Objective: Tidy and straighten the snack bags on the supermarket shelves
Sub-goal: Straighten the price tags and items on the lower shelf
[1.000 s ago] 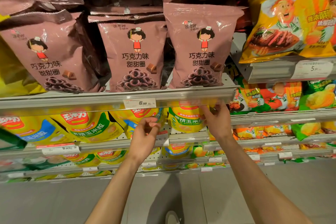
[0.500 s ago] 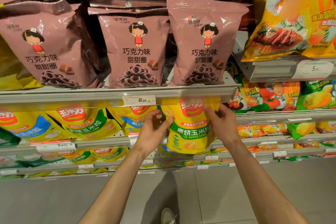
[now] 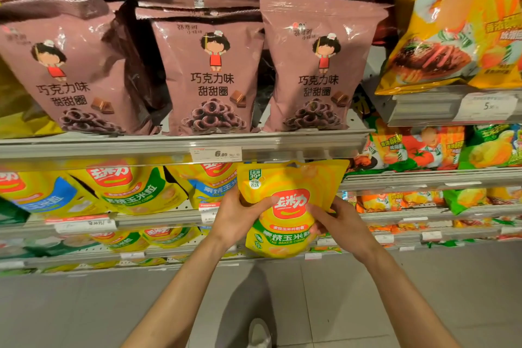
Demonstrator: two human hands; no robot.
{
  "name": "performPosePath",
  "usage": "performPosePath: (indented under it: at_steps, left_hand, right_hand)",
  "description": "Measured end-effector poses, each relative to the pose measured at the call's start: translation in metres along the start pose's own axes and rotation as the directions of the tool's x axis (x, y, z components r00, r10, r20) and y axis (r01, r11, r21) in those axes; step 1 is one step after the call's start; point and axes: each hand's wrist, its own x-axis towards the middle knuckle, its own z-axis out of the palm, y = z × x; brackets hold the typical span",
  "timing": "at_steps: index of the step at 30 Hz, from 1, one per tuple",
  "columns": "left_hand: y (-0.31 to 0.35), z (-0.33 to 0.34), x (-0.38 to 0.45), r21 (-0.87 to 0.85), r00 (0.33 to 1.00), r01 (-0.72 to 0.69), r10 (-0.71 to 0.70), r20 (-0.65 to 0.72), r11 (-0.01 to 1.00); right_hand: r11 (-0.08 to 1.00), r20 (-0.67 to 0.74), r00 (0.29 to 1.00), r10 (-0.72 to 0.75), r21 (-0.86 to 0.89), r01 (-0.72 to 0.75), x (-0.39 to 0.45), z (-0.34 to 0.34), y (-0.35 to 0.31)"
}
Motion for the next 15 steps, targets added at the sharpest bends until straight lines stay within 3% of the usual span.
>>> performPosePath:
  at_steps: [8, 15]
  left_hand:
    - [-0.013, -0.040, -0.031, -0.010, 0.999, 0.046, -0.046, -0.018, 0.999]
    - [-0.022, -0.111, -0.059, -0.013, 0.999, 0.034, -0.034, -0.010, 0.999]
  right_hand:
    - [0.997, 0.079, 0.997, -0.019, -0.078, 0.025, -0.014, 0.039, 0.007]
    - [1.000, 0.007, 1.000, -0.012, 0.024, 0.012, -0.034, 0.115, -0.001]
